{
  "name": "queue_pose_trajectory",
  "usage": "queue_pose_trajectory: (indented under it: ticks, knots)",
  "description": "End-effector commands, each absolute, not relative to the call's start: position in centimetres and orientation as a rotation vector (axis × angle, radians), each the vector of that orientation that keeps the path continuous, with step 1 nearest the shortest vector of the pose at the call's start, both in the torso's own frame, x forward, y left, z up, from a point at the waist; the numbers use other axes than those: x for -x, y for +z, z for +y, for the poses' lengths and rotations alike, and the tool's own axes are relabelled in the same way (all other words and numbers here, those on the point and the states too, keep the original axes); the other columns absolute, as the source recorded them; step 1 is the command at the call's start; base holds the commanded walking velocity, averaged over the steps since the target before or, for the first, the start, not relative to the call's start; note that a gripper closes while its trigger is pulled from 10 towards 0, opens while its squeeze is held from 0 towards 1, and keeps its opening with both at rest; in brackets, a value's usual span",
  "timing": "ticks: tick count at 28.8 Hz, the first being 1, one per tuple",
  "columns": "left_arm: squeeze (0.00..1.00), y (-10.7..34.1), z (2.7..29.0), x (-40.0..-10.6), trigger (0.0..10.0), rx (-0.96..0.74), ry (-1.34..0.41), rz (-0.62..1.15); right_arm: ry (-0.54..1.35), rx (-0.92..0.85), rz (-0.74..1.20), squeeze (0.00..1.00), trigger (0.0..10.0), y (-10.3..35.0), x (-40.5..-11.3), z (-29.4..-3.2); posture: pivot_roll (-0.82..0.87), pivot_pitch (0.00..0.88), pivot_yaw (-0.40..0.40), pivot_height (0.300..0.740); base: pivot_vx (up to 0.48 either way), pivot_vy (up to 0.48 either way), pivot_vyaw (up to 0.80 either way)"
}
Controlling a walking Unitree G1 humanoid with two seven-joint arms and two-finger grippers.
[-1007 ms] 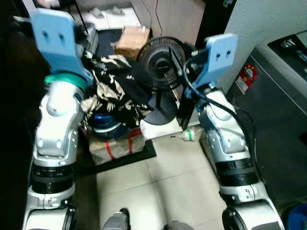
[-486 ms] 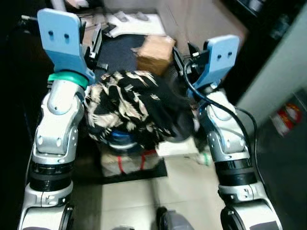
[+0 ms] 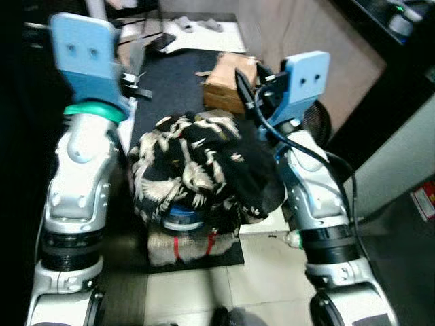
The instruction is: Clothes washing
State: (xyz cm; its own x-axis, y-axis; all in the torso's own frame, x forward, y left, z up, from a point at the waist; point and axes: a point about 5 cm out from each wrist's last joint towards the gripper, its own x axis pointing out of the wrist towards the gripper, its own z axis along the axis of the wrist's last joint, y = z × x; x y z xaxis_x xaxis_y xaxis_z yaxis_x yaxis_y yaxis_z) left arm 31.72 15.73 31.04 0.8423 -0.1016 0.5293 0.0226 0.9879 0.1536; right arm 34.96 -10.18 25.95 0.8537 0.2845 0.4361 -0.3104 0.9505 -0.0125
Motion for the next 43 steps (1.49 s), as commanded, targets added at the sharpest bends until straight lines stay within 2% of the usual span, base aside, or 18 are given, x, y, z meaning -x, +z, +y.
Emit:
queue_pose_trajectory:
  ticks: [1,6,15,20,27,28,29,30,31,32,34,36,40,43]
  knots:
    - [0.0,31.0,15.7,-31.7,10.0,-0.151,-0.066,-0.568,0.335,-0.065,-0.449,0.0,10.0,26.1,-34.9,-9.5,0.05,0.036,0.002,0.74,0.405,0.259,-0.78]
    - [0.0,31.0,15.7,-31.7,10.0,-0.15,-0.067,-0.567,0.333,-0.062,-0.45,0.0,10.0,26.1,-34.9,-9.5,0.05,0.036,0.002,0.74,0.403,0.26,-0.77]
    - [0.0,30.9,15.7,-31.7,10.0,-0.149,-0.066,-0.564,0.33,-0.05,-0.454,0.0,10.0,26.0,-34.8,-9.5,0.05,0.038,0.003,0.74,0.39,0.268,0.0]
    - [0.0,30.3,15.6,-32.0,10.0,-0.151,-0.064,-0.532,0.333,-0.046,-0.454,0.0,10.0,26.0,-34.8,-9.5,0.04,0.039,0.004,0.74,0.0,0.0,0.0]
    - [0.0,25.9,15.1,-33.1,10.0,-0.239,-0.117,-0.316,0.348,-0.016,-0.435,0.0,10.0,25.3,-34.8,-9.3,0.04,0.041,0.006,0.74,0.0,0.0,0.0]
    - [0.0,23.8,15.6,-33.4,10.0,-0.209,-0.126,-0.201,0.344,0.063,-0.408,0.0,10.0,24.3,-34.9,-9.3,0.04,0.043,0.006,0.74,0.0,0.0,0.0]
    - [0.0,23.8,15.6,-33.4,10.0,-0.209,-0.126,-0.201,0.344,0.063,-0.408,0.0,10.0,24.3,-34.9,-9.3,0.04,0.043,0.006,0.74,0.0,0.0,0.0]
    - [0.0,21.8,16.3,-33.7,10.0,-0.14,-0.121,-0.075,0.34,0.116,-0.372,0.0,10.0,23.2,-35.1,-9.5,0.04,0.045,0.005,0.74,0.0,0.0,0.0]
    - [0.0,21.8,16.3,-33.7,10.0,-0.14,-0.121,-0.075,0.34,0.116,-0.372,0.0,10.0,23.2,-35.1,-9.5,0.04,0.045,0.005,0.74,0.0,0.0,0.0]
    - [0.0,20.3,16.9,-33.7,10.0,-0.036,-0.115,0.026,0.332,0.14,-0.331,0.0,10.0,22.0,-35.2,-10.0,0.04,0.048,0.006,0.74,0.0,0.0,0.0]
    - [0.0,20.3,16.9,-33.7,10.0,-0.036,-0.115,0.026,0.332,0.14,-0.331,0.0,10.0,22.0,-35.2,-10.0,0.04,0.048,0.006,0.74,0.0,0.0,0.0]
    - [0.0,18.4,18.1,-33.5,10.0,0.081,-0.081,0.119,0.325,0.152,-0.252,0.0,10.0,20.1,-35.6,-11.1,0.05,0.051,0.008,0.74,0.0,0.0,0.0]
    - [0.0,16.4,20.0,-33.2,10.0,0.084,-0.021,0.179,0.352,0.2,-0.178,0.0,10.0,18.2,-35.6,-11.4,0.05,0.053,0.006,0.74,0.0,0.0,0.0]
    - [0.0,15.5,20.5,-32.9,10.0,0.057,-0.021,0.199,0.349,0.206,-0.154,0.0,10.0,17.6,-35.6,-11.6,0.05,0.056,0.003,0.74,0.0,0.0,0.0]
